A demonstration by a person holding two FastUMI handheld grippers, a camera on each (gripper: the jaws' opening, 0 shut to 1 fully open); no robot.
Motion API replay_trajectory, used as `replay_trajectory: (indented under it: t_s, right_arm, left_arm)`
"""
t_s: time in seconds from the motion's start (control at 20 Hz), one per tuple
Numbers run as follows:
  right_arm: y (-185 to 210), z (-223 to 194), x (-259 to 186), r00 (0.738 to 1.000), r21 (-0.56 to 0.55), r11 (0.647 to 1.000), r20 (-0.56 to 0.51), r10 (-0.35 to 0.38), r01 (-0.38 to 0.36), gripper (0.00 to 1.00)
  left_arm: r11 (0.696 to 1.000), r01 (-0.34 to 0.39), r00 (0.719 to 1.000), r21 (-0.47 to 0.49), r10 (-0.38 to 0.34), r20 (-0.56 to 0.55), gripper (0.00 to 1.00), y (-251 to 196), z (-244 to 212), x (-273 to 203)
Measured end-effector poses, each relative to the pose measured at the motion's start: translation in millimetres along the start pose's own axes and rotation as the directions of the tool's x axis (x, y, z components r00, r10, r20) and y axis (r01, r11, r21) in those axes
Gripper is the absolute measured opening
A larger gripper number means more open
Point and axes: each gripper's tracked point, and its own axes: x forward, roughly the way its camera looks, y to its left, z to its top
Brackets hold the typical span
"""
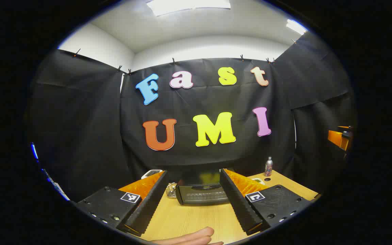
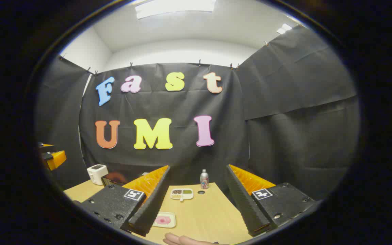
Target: Open the electric oven with the left hand, put the food in, and close the electric oven.
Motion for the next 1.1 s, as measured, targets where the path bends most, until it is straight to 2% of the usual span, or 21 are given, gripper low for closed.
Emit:
replay_trajectory:
  t_s: [0.25,0.6,0.9,1.1]
  right_arm:
    - [-3,3,3,1.0,-0.009,1.0,0.013,0.003,-0.002,0.96]
    - [5,2,10,0.999,-0.017,0.999,0.023,0.029,-0.029,0.96]
    - [7,-7,40,0.999,-0.019,0.999,0.022,0.048,-0.048,0.96]
    - [-3,-16,64,0.999,-0.039,0.999,0.031,0.029,-0.028,0.96]
  left_arm:
    - [1.0,-0.015,1.0,-0.025,0.015,0.006,0.96,7,0,2]
    - [1.0,-0.012,1.0,-0.009,0.012,0.0,0.96,6,-13,22]
    - [0.998,0.015,0.997,-0.06,-0.019,-0.07,0.96,-6,-47,79]
    - [0.992,0.08,0.987,-0.093,-0.092,-0.135,0.96,-27,-78,135]
